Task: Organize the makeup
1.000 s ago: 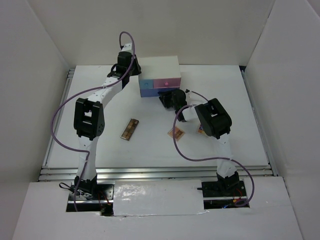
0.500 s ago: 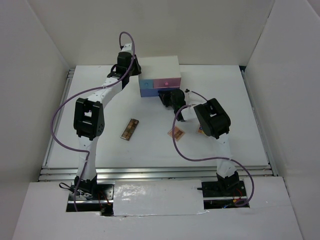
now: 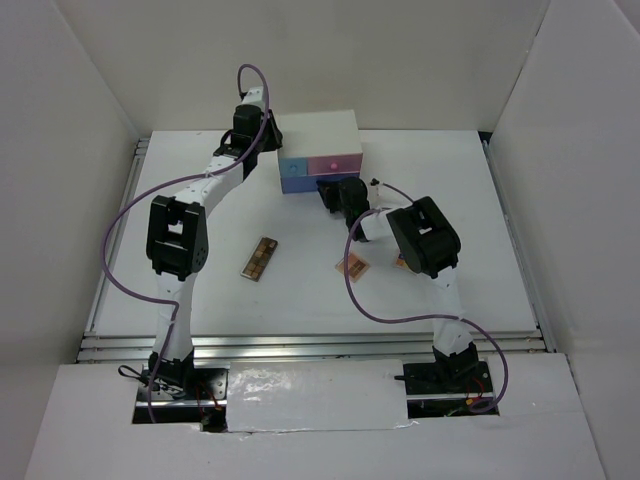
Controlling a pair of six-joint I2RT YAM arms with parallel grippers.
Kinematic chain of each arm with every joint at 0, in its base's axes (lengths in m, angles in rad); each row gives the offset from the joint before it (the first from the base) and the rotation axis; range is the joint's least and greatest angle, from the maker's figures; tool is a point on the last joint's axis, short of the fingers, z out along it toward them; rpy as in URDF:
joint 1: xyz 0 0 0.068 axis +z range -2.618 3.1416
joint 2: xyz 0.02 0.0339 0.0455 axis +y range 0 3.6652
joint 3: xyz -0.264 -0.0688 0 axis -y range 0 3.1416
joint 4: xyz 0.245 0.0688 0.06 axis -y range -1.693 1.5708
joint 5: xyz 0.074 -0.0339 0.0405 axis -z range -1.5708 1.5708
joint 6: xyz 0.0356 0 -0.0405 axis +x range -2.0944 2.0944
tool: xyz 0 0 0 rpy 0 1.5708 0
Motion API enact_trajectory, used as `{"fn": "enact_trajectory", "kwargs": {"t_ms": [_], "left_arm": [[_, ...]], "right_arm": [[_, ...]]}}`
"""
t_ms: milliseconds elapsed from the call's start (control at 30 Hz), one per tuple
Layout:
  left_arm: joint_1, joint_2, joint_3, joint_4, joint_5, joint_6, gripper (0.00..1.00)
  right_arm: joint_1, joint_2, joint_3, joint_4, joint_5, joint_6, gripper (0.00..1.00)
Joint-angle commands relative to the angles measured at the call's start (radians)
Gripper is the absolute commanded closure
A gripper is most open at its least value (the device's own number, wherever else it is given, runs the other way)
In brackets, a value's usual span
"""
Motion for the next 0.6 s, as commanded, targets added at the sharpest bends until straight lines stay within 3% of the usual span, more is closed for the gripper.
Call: {"fn": "enact_trajectory", "kwargs": {"t_ms": [0, 200, 567], "left_arm": [[0.002, 0.004, -0.04, -0.102, 0.029, 0.041, 0.68], [0.002, -0.002, -0.043, -0.1, 0.028, 0.042, 0.67], [0.002, -0.005, -0.048, -0.103, 0.026, 0.037, 0.65]], "right_arm": [[-0.007, 0.011, 0.05, -0.044, 0.094, 0.009, 0.81], [-0.006, 0.007, 0.034, -0.015, 0.094, 0.003, 0.99], [-0.006, -0.021, -0.065, 0.109, 0.078, 0.001, 1.0]]}}
